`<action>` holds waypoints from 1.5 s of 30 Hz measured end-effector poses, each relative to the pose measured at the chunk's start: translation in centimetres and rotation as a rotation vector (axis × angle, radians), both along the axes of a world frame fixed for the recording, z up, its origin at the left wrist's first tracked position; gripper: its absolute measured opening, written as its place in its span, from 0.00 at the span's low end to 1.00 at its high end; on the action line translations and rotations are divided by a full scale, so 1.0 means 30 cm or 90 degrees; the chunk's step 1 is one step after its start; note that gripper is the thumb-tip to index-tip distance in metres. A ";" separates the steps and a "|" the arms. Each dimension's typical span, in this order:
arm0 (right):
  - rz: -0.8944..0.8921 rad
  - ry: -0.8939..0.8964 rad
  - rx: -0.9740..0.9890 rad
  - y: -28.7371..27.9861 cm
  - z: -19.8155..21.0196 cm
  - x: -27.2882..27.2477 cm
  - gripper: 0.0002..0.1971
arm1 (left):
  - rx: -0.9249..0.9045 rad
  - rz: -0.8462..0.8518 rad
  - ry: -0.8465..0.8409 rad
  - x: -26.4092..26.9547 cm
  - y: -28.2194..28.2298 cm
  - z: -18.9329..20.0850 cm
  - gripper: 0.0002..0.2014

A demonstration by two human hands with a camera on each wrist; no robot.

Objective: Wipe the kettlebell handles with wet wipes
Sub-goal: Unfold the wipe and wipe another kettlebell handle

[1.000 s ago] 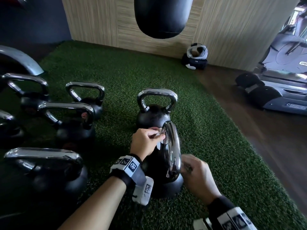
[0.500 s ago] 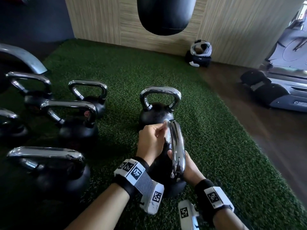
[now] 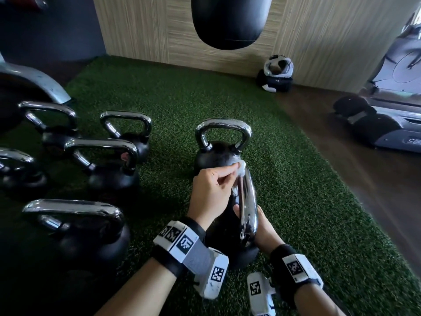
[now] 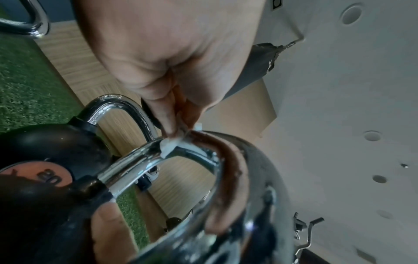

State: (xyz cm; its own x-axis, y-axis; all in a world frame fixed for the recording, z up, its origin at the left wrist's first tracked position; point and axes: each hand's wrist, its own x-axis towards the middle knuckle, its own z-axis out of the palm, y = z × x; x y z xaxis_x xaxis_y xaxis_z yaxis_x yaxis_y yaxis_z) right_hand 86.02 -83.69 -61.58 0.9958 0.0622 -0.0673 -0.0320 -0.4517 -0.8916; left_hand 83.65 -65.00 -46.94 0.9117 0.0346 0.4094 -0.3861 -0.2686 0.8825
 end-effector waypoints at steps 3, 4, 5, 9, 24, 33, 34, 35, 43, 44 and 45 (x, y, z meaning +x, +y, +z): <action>0.003 -0.002 0.001 -0.002 -0.006 0.001 0.24 | -0.018 -0.014 0.022 -0.035 0.008 0.004 0.12; 0.001 0.000 0.008 -0.001 -0.002 -0.003 0.22 | -0.029 -0.027 0.026 -0.071 0.013 -0.006 0.12; 0.001 0.003 0.017 -0.001 0.002 -0.008 0.20 | -0.050 -0.044 0.036 -0.112 0.019 -0.017 0.12; -0.018 -0.010 0.054 0.005 0.002 -0.013 0.37 | -0.126 -0.120 0.098 -0.220 0.046 -0.042 0.12; -0.004 -0.023 0.038 0.006 0.059 -0.054 0.30 | 0.019 -0.147 0.024 -0.329 0.095 -0.130 0.11; 0.033 0.037 -0.018 -0.026 0.152 -0.086 0.20 | 0.132 -0.152 0.091 -0.256 0.115 -0.109 0.11; 0.048 0.046 -0.033 -0.032 0.194 -0.099 0.20 | 0.097 -0.141 0.114 -0.250 0.124 -0.095 0.11; 0.051 0.043 -0.035 -0.037 0.250 -0.116 0.18 | 0.059 -0.135 0.130 -0.242 0.135 -0.078 0.11; -0.064 -0.346 -0.017 0.012 0.660 -0.323 0.11 | -0.264 -0.117 0.079 -0.224 0.151 0.118 0.13; -0.028 -0.339 0.018 0.035 0.691 -0.341 0.12 | -0.301 -0.126 0.090 -0.225 0.139 0.140 0.12; 0.007 -0.331 0.051 0.056 0.711 -0.355 0.15 | -0.328 -0.134 0.100 -0.224 0.128 0.154 0.12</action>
